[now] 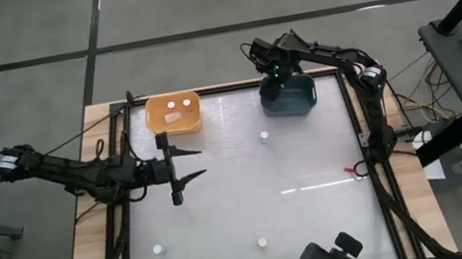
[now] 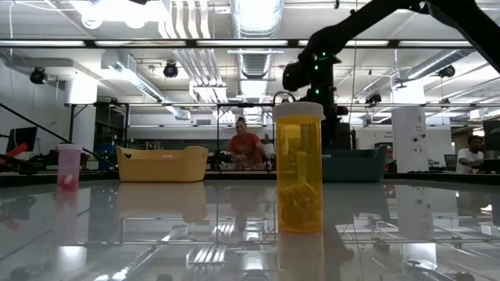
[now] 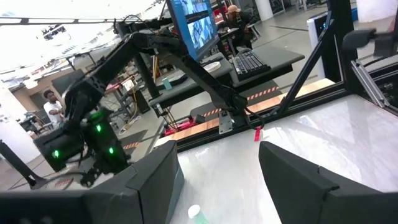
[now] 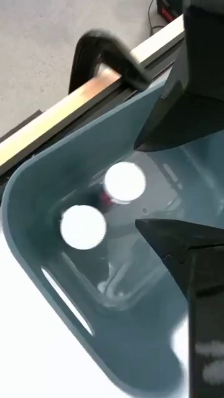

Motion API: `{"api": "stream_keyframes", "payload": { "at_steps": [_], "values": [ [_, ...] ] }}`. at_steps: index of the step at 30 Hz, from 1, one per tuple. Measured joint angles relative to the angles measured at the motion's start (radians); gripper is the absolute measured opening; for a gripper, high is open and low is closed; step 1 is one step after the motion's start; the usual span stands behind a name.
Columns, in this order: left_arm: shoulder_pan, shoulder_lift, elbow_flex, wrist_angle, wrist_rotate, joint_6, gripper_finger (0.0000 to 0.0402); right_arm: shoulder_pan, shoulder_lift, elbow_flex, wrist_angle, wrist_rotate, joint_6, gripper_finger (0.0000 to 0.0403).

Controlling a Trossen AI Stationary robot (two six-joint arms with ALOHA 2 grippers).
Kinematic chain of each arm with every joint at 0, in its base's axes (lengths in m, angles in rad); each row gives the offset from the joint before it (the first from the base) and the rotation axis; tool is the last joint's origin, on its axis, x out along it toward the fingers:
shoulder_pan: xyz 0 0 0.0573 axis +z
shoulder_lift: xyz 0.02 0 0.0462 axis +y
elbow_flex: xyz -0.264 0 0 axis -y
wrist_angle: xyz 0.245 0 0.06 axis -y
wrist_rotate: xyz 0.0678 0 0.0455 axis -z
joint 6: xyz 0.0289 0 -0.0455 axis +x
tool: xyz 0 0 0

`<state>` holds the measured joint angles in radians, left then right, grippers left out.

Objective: Pick and place medicine bottles into bin by pill shape (circle, oval)
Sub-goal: Put the blue tablet bottle into the yellow bin

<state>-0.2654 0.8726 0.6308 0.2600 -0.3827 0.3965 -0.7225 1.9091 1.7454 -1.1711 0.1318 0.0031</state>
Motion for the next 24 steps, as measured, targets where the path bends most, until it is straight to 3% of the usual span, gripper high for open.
{"api": "stream_keyframes", "payload": {
  "at_steps": [11,24],
  "values": [
    [0.0,0.0,0.0,0.0,0.0,-0.015,0.0212,0.146,-0.209,-0.062,-0.016,-0.001,0.06,0.0178],
    [0.0,0.0,0.0,0.006,0.001,-0.069,0.0212,0.422,-0.613,-0.444,0.234,-0.001,0.215,0.0178]
  ]
}}
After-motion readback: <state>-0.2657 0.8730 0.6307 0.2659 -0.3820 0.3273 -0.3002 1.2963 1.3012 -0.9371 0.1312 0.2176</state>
